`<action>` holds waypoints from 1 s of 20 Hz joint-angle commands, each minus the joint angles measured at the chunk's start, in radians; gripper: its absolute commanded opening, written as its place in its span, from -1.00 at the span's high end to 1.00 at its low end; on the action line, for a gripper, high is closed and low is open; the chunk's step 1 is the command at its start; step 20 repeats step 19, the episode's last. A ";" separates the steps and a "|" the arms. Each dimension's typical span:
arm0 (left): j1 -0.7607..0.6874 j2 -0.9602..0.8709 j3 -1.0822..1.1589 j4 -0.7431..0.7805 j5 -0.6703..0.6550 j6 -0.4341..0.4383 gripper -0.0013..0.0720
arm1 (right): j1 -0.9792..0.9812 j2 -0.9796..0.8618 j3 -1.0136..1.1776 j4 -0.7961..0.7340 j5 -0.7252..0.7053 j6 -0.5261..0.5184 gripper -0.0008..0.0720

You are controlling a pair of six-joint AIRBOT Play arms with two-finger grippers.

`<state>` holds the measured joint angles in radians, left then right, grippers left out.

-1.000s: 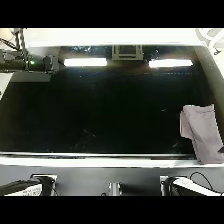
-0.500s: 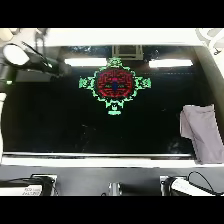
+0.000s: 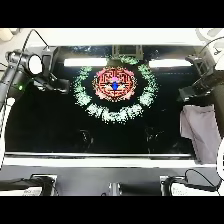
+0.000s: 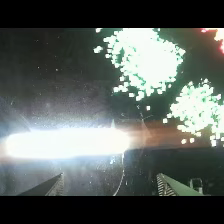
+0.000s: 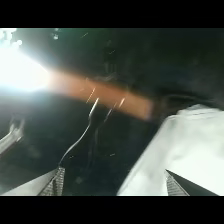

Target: Fold the shirts.

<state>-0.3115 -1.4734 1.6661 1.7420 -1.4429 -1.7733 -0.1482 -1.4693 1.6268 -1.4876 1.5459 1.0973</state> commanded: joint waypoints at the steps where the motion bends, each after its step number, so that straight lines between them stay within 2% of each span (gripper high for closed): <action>1: -0.011 0.045 -0.121 0.027 0.053 -0.078 -0.96 | 0.034 -0.021 0.002 0.018 0.051 0.029 -0.91; 3: -0.010 0.042 -0.133 0.027 0.053 -0.110 -0.96 | 0.034 -0.021 0.002 0.018 0.049 0.047 -0.91; 20: -0.008 0.041 -0.133 0.027 0.047 -0.109 -0.96 | 0.034 -0.021 0.002 0.018 0.049 0.047 -0.91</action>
